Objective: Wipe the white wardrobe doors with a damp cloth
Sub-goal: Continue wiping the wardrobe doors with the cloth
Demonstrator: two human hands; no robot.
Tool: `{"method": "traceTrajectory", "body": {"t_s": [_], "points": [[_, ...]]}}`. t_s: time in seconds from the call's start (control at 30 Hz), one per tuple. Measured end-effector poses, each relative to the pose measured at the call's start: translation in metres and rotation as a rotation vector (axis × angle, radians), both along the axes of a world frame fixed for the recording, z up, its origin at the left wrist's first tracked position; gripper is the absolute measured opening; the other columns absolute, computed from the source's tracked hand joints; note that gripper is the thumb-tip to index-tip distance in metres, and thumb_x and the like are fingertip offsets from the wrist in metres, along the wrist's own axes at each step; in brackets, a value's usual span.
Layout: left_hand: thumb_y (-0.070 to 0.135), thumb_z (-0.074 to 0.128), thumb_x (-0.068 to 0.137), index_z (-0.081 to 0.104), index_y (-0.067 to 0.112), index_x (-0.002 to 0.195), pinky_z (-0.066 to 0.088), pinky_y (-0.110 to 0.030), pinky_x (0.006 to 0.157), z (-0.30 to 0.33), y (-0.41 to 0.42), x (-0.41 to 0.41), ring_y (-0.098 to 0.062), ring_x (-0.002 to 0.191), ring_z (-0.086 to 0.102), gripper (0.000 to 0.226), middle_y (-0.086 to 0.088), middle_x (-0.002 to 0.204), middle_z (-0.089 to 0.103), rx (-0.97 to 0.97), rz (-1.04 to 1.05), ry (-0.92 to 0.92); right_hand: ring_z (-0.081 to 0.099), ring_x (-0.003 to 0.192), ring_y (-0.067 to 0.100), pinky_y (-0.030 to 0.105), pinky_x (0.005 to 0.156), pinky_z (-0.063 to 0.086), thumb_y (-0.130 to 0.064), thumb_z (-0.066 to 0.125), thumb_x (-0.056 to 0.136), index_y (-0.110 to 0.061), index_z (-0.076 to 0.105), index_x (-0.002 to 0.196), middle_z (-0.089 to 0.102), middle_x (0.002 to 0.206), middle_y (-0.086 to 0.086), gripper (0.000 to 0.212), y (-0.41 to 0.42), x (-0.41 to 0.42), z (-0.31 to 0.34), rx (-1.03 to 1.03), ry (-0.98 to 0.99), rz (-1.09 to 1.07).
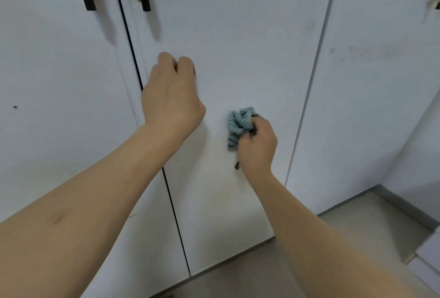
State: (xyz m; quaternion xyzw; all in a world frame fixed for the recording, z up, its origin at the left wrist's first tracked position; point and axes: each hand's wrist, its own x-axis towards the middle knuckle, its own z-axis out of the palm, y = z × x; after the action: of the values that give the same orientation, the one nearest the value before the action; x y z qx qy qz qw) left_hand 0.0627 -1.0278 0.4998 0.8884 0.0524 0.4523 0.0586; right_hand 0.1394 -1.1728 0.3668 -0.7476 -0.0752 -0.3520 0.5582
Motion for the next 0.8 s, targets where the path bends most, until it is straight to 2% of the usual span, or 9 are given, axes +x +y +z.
{"method": "traceTrajectory", "body": {"t_s": [0.13,0.27,0.33,0.43,0.53,0.6,0.63,0.7,0.8], "points": [[0.002,0.059,0.079,0.053,0.008,0.109,0.032,-0.034,0.057,-0.006,0.004,0.002,-0.024,0.085,0.043,0.031,-0.013,0.114,0.046,0.056,0.004,-0.036,0.059,0.081,0.015,0.027,0.070,0.049,0.005,0.051,0.075,-0.008,0.071,0.096,0.062,0.093,0.002,0.031,0.068,-0.035,-0.016,-0.139,-0.260,0.139],[-0.001,0.059,0.076,0.053,0.006,0.108,0.043,-0.040,0.059,-0.013,0.005,0.001,-0.030,0.091,0.046,0.033,-0.014,0.115,0.046,0.092,-0.018,-0.044,0.060,0.087,0.012,0.019,0.077,0.047,0.007,0.053,0.076,-0.008,0.074,0.100,0.065,0.097,0.002,0.036,0.055,-0.029,-0.011,-0.183,-0.277,0.164],[-0.001,0.059,0.075,0.053,0.006,0.109,0.047,-0.042,0.064,-0.016,0.007,0.001,-0.032,0.094,0.047,0.035,-0.014,0.115,0.046,0.113,-0.039,-0.036,0.061,0.090,0.013,0.017,0.080,0.047,0.006,0.053,0.076,-0.010,0.075,0.102,0.066,0.100,0.002,0.038,0.024,-0.011,-0.002,-0.147,-0.235,0.075],[-0.001,0.060,0.074,0.056,0.004,0.115,0.039,-0.038,0.067,-0.023,0.012,0.003,-0.033,0.099,0.048,0.042,-0.015,0.119,0.048,0.177,-0.053,-0.045,0.063,0.092,0.023,0.014,0.078,0.044,0.004,0.049,0.075,-0.012,0.076,0.100,0.066,0.100,0.003,0.040,-0.031,0.026,0.006,-0.008,-0.085,-0.129],[-0.003,0.059,0.074,0.057,0.004,0.121,0.036,-0.036,0.073,-0.032,0.019,0.002,-0.034,0.102,0.048,0.047,-0.015,0.124,0.049,0.211,-0.102,-0.069,0.060,0.094,0.023,0.026,0.080,0.050,0.001,0.042,0.078,-0.014,0.072,0.102,0.064,0.105,0.003,0.042,-0.053,0.046,0.000,0.124,0.107,-0.273],[-0.006,0.057,0.075,0.058,0.005,0.124,0.039,-0.036,0.077,-0.036,0.025,-0.003,-0.034,0.105,0.050,0.050,-0.014,0.127,0.050,0.182,-0.178,-0.073,0.057,0.094,0.021,0.018,0.077,0.039,0.001,0.045,0.085,-0.011,0.071,0.110,0.062,0.108,0.006,0.038,-0.027,0.035,-0.010,0.151,0.136,-0.318],[-0.008,0.055,0.075,0.058,0.005,0.124,0.041,-0.036,0.077,-0.037,0.027,-0.006,-0.033,0.106,0.051,0.051,-0.014,0.127,0.050,0.160,-0.225,-0.074,0.057,0.093,0.020,0.014,0.076,0.033,0.000,0.048,0.087,-0.009,0.071,0.111,0.061,0.108,0.008,0.035,-0.006,0.023,-0.015,0.150,0.111,-0.304],[-0.010,0.052,0.075,0.059,0.005,0.124,0.045,-0.038,0.075,-0.040,0.032,-0.012,-0.031,0.104,0.052,0.052,-0.013,0.127,0.051,0.113,-0.312,-0.069,0.055,0.090,0.018,0.013,0.077,0.033,0.001,0.051,0.083,-0.007,0.073,0.107,0.062,0.104,0.011,0.033,0.041,-0.007,-0.028,0.116,-0.007,-0.210],[-0.011,0.049,0.075,0.059,0.007,0.124,0.046,-0.038,0.071,-0.051,0.038,-0.022,-0.027,0.101,0.054,0.053,-0.010,0.128,0.051,0.057,-0.360,-0.040,0.056,0.081,0.019,0.026,0.070,0.045,-0.010,0.045,0.077,-0.009,0.076,0.100,0.063,0.094,0.010,0.039,0.100,-0.053,-0.049,-0.108,-0.223,-0.007]]}}
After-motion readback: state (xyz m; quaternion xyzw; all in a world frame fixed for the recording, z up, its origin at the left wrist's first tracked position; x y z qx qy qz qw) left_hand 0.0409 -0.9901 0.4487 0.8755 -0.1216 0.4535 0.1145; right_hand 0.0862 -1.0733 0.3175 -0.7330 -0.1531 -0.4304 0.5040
